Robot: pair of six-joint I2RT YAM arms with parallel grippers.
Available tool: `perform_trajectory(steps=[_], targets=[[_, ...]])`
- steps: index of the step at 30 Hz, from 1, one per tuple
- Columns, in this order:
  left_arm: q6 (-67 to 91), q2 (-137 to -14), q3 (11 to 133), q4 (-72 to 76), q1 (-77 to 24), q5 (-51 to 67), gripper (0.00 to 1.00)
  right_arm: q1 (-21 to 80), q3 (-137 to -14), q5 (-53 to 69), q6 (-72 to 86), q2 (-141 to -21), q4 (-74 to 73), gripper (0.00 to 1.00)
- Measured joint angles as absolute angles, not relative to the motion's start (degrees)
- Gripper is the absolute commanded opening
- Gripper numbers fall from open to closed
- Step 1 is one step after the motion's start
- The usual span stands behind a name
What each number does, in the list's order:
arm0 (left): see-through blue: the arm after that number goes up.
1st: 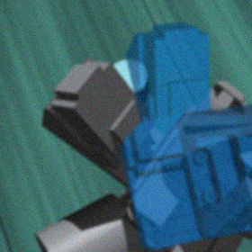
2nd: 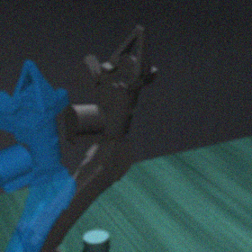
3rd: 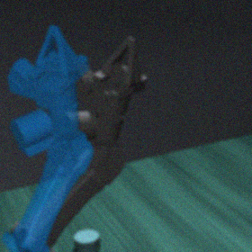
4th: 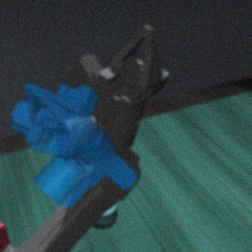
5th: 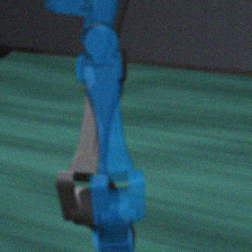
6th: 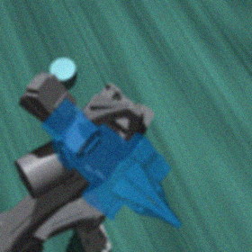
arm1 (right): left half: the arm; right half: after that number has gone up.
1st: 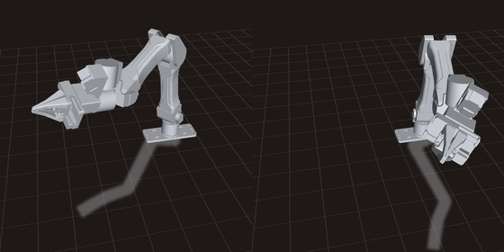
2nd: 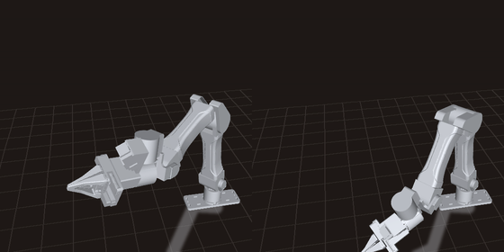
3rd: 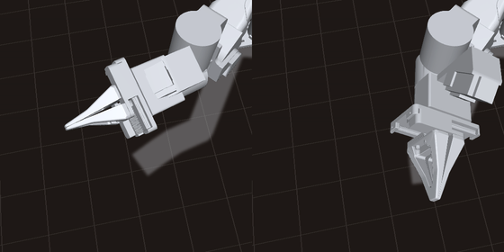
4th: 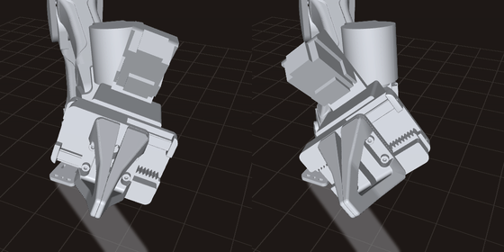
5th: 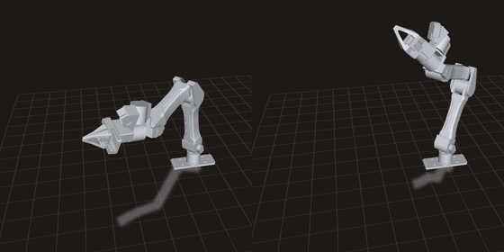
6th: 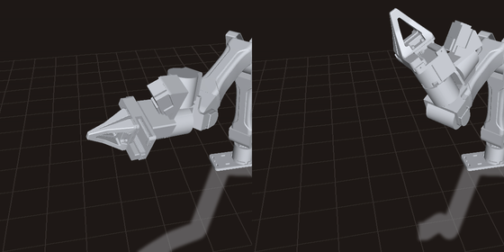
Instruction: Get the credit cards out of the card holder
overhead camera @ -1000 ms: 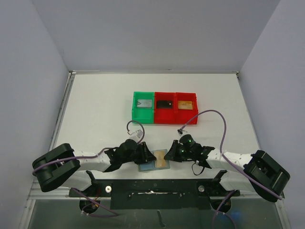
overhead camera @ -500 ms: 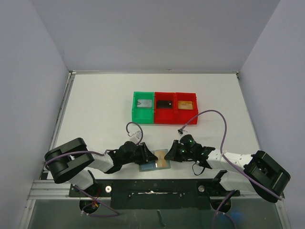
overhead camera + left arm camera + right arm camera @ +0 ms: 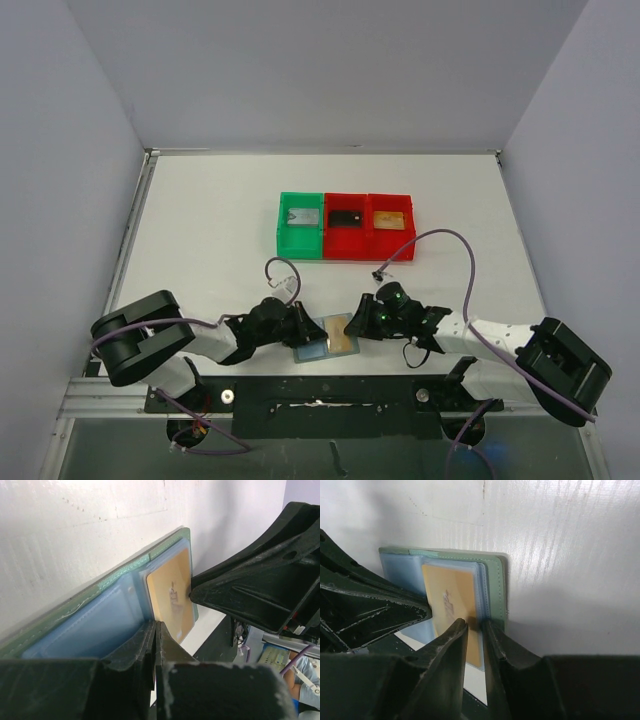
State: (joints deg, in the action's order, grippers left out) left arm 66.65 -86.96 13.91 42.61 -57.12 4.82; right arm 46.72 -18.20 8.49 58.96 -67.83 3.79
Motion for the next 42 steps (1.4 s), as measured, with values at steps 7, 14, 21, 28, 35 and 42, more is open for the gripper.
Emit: perform_trajectory(steps=[7, 14, 21, 28, 35, 42], targets=[[65.3, -82.8, 13.9, 38.2, -57.4, 5.0, 0.0, 47.1, -19.6, 7.7, 58.7, -68.0, 0.2, 0.19], [64.3, -79.7, 13.4, 35.1, -56.8, 5.0, 0.0, 47.1, -20.3, 7.7, 58.7, -68.6, -0.6, 0.19], [63.8, -77.7, 12.8, 32.2, -56.4, 5.0, 0.0, 47.3, -20.7, 7.7, 57.9, -68.6, -1.3, 0.19], [63.8, -77.2, 12.6, 31.3, -56.4, 5.0, 0.0, 47.4, -23.3, 7.4, 55.7, -67.8, -6.2, 0.23], [63.8, -77.1, 12.6, 31.0, -56.4, 5.0, 0.0, 47.4, -26.3, 9.0, 53.9, -65.8, -6.7, 0.29], [63.8, -77.0, 12.6, 30.6, -56.2, 5.0, 0.07, 48.5, -25.5, 12.1, 54.6, -71.9, -1.5, 0.3]])
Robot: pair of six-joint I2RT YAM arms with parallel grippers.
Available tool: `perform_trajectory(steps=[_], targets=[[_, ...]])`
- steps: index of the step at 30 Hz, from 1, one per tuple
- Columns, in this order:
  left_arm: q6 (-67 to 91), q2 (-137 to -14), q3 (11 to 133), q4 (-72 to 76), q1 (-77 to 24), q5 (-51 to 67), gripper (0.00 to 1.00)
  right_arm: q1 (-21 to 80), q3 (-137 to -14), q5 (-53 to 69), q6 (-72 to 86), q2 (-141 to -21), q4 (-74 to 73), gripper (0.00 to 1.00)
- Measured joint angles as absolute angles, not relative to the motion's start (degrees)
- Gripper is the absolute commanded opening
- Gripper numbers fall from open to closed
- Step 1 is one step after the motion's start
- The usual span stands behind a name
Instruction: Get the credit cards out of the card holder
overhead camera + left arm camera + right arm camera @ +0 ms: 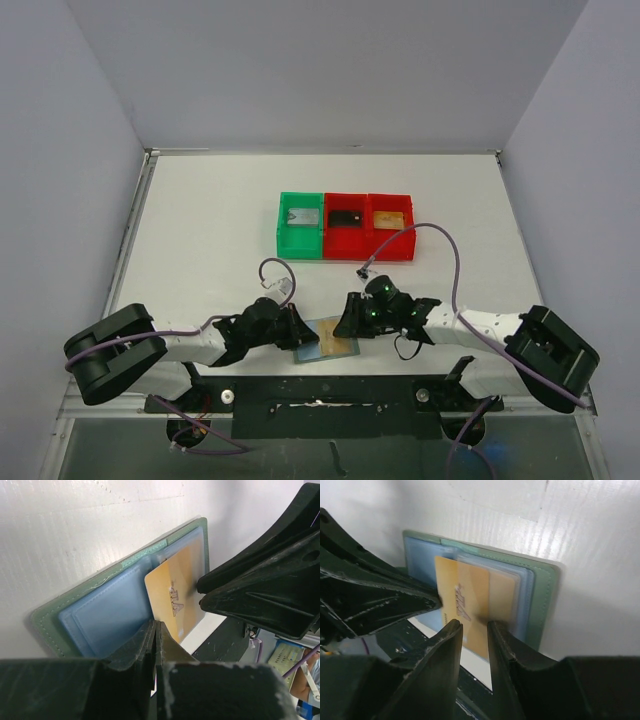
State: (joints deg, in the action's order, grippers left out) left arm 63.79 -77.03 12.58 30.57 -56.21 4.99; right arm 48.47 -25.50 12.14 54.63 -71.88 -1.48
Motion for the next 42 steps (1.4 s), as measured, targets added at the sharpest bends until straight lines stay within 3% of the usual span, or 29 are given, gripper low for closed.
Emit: perform_trajectory(steps=[6, 17, 25, 36, 42], targets=[[64.3, -77.0, 12.6, 31.3, -56.1, 5.1, 0.32, 48.5, -22.2, 14.2, 57.8, -73.2, 5.5, 0.29], [68.8, -81.0, 10.8, 40.9, -55.8, 5.3, 0.37, 48.4, -20.3, 14.3, 60.1, -73.1, 9.4, 0.28], [70.5, -84.1, 9.6, 46.2, -55.6, 5.0, 0.24, 48.3, -19.8, 14.2, 60.4, -72.7, 9.7, 0.28], [70.1, -86.0, 8.7, 50.0, -55.3, 5.8, 0.21, 48.3, -19.5, 14.2, 60.5, -72.6, 10.1, 0.28], [70.4, -88.7, 7.6, 54.2, -54.9, 6.2, 0.01, 48.1, -18.9, 14.2, 60.7, -72.6, 10.9, 0.27]])
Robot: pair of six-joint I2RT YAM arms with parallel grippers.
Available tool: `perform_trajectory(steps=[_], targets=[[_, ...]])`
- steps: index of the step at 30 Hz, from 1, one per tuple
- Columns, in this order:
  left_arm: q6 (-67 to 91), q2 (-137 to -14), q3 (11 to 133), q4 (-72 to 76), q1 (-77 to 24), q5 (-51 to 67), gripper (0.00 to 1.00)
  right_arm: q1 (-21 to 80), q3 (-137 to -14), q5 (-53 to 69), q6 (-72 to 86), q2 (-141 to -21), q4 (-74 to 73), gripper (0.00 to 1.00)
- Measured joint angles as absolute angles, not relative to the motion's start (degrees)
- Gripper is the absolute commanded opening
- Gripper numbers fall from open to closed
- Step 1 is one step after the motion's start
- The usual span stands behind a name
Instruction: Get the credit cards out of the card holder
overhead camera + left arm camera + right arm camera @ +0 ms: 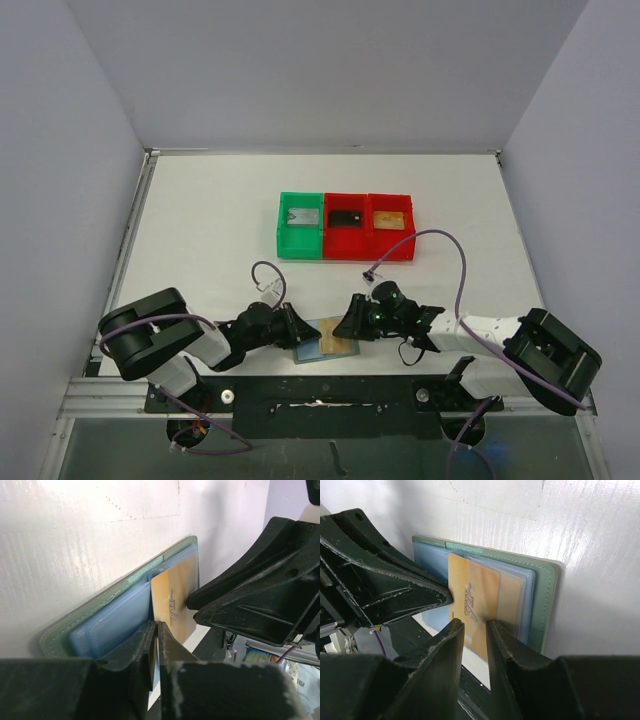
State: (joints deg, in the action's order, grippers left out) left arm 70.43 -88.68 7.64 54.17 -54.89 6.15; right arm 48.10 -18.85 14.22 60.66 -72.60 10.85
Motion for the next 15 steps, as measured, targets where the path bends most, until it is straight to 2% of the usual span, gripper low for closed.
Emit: perform_trajectory(steps=[9, 15], targets=[[70.9, -89.5, 7.5, 55.2, -54.7, 6.3, 0.0, 48.1, -18.6, 13.9, 60.6, -71.6, 10.4, 0.29], [69.9, -83.8, 8.1, 48.6, -55.4, 6.5, 0.0, 48.0, -19.8, 13.1, 59.8, -70.8, 7.2, 0.29]])
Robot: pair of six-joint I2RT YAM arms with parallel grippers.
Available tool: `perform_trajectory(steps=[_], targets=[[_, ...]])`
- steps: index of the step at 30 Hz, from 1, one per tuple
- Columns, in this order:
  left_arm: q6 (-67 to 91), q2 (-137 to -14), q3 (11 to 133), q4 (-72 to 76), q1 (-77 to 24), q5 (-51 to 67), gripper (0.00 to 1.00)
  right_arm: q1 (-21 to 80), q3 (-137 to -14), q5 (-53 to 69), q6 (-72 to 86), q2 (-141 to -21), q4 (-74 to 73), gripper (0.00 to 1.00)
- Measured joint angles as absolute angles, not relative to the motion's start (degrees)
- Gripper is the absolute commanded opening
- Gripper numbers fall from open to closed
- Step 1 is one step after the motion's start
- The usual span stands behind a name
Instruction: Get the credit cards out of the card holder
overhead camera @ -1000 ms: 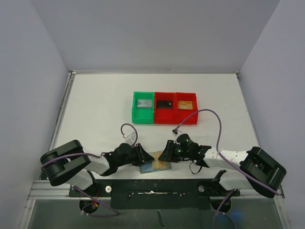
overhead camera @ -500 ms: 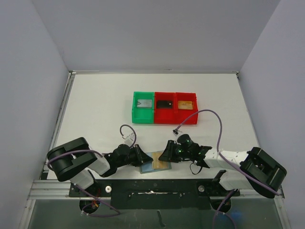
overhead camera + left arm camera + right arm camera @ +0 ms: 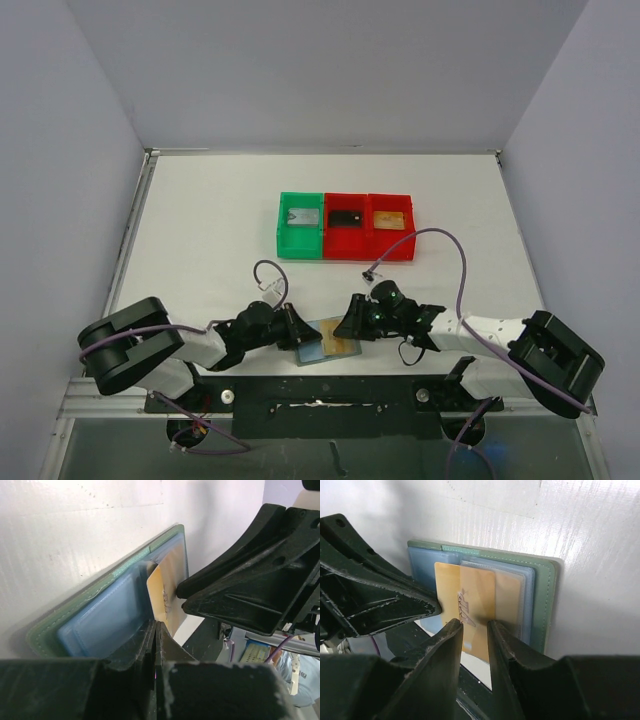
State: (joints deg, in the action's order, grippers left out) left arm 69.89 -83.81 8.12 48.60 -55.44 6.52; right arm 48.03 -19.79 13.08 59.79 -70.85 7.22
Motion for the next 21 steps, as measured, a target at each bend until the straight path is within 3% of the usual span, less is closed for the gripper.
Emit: perform_trajectory(steps=[11, 16, 21], targets=[[66.8, -77.8, 9.4, 37.9, -55.5, 6.7, 0.0, 48.0, -22.2, 13.0, 57.4, -71.1, 2.8, 0.31], [67.1, -78.2, 9.4, 38.6, -55.6, 6.8, 0.24, 48.0, -22.5, 13.3, 57.5, -72.2, 3.4, 0.29], [68.9, -80.3, 9.4, 42.3, -55.6, 7.1, 0.35, 48.0, -22.3, 13.7, 58.3, -73.2, 5.1, 0.28]])
